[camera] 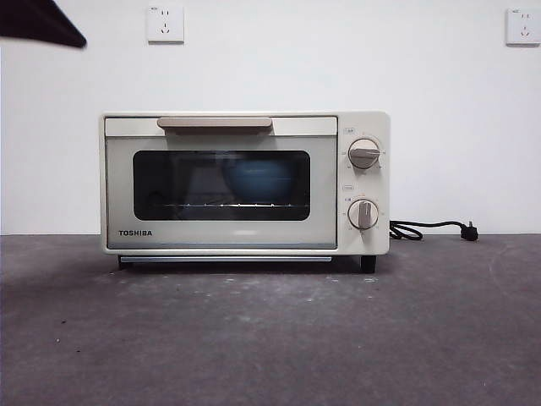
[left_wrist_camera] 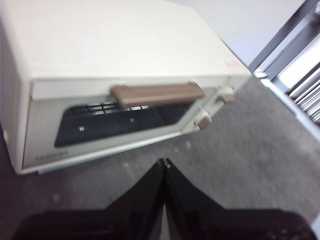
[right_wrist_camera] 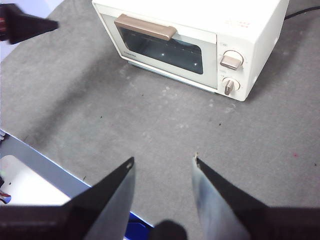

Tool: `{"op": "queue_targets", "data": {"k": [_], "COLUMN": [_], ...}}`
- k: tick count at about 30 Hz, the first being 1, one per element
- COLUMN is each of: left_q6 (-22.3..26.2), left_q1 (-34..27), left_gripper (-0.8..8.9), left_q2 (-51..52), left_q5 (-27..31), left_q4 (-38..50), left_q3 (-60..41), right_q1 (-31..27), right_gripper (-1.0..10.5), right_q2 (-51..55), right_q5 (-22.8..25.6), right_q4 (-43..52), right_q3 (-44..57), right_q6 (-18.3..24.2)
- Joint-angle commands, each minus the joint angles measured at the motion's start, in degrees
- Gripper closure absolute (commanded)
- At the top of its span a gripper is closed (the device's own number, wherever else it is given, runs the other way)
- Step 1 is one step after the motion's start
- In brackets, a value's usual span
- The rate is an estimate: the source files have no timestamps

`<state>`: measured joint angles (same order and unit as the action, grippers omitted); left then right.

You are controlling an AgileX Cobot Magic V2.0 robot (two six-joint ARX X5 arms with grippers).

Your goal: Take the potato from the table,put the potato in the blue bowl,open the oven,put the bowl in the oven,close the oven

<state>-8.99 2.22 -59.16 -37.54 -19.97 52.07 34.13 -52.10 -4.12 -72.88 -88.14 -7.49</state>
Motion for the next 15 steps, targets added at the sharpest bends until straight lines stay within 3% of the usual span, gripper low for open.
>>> {"op": "queue_targets", "data": {"k": [1, 15], "left_q6": [3.5, 6.2], "left_q1": [2.1, 6.1], "left_gripper": [8.21, 8.21], "left_q2": [5.6, 25.4], "left_q5": [2.7, 12.3], "left_q4": [-6.4, -34.0], "left_q3": [-0.2, 4.0], "right_q1": [0.1, 0.1], "right_gripper": [7.6, 7.6], "right_q2": [-0.5, -2.3], "right_q5": [-0.1, -0.1], "right_q4": [-0.3, -3.6], "right_q3": [0.0, 0.0], "right_q6": [0.1, 1.6]}}
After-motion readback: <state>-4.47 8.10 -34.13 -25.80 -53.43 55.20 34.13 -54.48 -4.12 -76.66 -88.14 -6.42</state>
